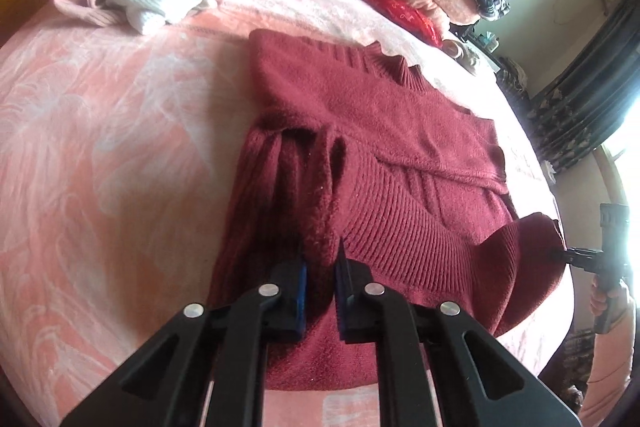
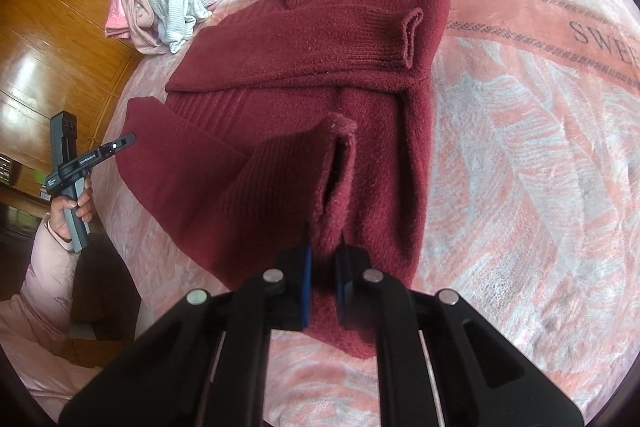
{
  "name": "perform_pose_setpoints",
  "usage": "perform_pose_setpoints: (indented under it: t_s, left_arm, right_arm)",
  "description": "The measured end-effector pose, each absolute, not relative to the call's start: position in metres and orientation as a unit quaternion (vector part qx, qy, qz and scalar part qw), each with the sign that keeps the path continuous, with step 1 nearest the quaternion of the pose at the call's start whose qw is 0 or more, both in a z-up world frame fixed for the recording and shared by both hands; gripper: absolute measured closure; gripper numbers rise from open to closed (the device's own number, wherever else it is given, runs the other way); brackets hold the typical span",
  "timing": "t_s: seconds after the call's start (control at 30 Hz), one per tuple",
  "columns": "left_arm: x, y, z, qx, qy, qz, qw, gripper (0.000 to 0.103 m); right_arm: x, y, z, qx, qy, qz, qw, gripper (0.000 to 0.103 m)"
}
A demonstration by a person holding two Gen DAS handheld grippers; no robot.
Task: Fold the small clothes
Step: 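Lay the folded hem onto the collar and open both tools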
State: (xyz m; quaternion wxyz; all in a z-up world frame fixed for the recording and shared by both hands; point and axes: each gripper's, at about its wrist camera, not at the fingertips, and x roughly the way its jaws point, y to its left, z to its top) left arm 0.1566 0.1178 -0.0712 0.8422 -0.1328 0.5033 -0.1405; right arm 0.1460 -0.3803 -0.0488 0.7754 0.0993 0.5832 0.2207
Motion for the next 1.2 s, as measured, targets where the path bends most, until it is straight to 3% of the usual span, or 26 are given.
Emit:
perform_pose_setpoints:
  t_s: [0.27, 0.63, 0.8, 0.93, 1.2]
  left_arm:
    - [0.192, 0.116, -0.027, -0.121, 0.464, -0.132, 0.868, 0.092]
    - [0.322, 0.115, -0.010, -0.131, 0.434, -0.090, 0.887, 0.092]
    - [0.381, 0.111, -0.027, -0.125, 0.431, -0.063, 0.891, 0.092]
    - [0.410, 0.097, -0.069, -0.088, 0.477, -0.044, 0.873, 0.092]
    - [0.415, 0.098, -0.123, -0.069, 0.508, -0.021, 0.858, 0.088]
  right_arm:
    - [0.194, -0.396, -0.010, 0.104, 0.548, 0.201, 0.806, 0.096]
    - [0.337, -0.394, 0.002, 0.103, 0.534, 0.156, 0.824, 0.096]
    - [0.398, -0.394, -0.028, 0.121, 0.552, 0.134, 0.814, 0.096]
    - [0.425, -0.392, -0.076, 0.118, 0.591, 0.100, 0.792, 0.096]
    - [0.427, -0.402, -0.127, 0.138, 0.613, 0.079, 0.774, 0.094]
